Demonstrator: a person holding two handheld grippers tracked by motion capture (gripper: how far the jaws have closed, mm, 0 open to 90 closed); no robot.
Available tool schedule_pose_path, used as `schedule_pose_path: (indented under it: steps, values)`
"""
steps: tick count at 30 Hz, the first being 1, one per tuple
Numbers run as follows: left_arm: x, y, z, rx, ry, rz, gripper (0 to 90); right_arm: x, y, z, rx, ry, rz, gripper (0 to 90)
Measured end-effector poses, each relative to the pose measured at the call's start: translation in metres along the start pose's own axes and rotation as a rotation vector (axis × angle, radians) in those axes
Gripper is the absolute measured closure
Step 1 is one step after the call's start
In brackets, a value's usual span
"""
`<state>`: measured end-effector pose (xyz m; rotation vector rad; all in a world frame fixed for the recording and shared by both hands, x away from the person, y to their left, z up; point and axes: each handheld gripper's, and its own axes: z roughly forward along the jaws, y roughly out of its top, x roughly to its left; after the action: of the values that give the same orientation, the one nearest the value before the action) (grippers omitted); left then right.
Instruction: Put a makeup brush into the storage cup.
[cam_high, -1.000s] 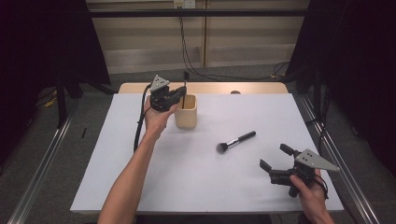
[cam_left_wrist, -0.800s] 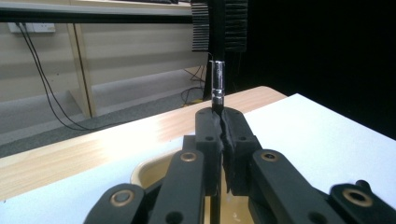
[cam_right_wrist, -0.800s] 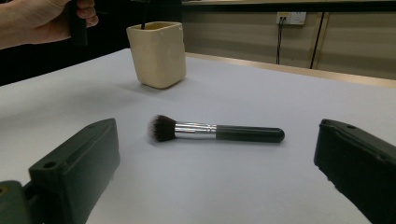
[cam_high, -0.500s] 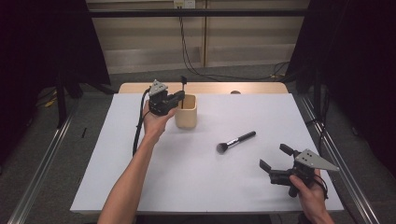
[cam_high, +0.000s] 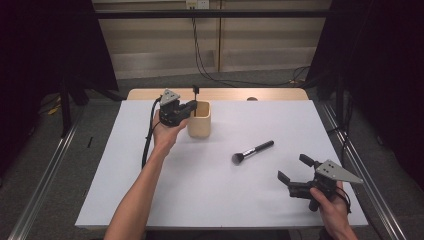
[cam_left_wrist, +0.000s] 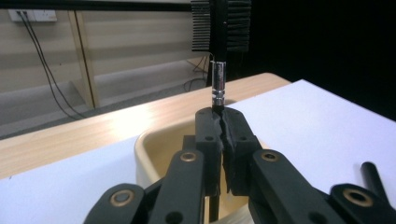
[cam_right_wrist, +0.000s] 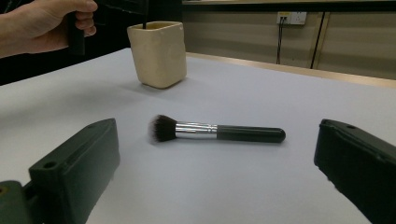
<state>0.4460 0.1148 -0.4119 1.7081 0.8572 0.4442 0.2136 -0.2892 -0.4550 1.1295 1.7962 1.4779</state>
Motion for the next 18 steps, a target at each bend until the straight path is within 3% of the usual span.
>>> schedule_pose_path:
  steps: [10, 18]
  values:
    - [0.0026, -0.0062, 0.0031, 0.026, 0.001, -0.028, 86.1, -0.0005, -0.0001, 0.0001, 0.0, -0.001, 0.0, 0.0]
    - [0.0011, -0.0084, 0.0048, 0.04, 0.001, -0.019, 85.3, -0.0006, 0.0, 0.0002, -0.001, 0.001, 0.001, 0.0]
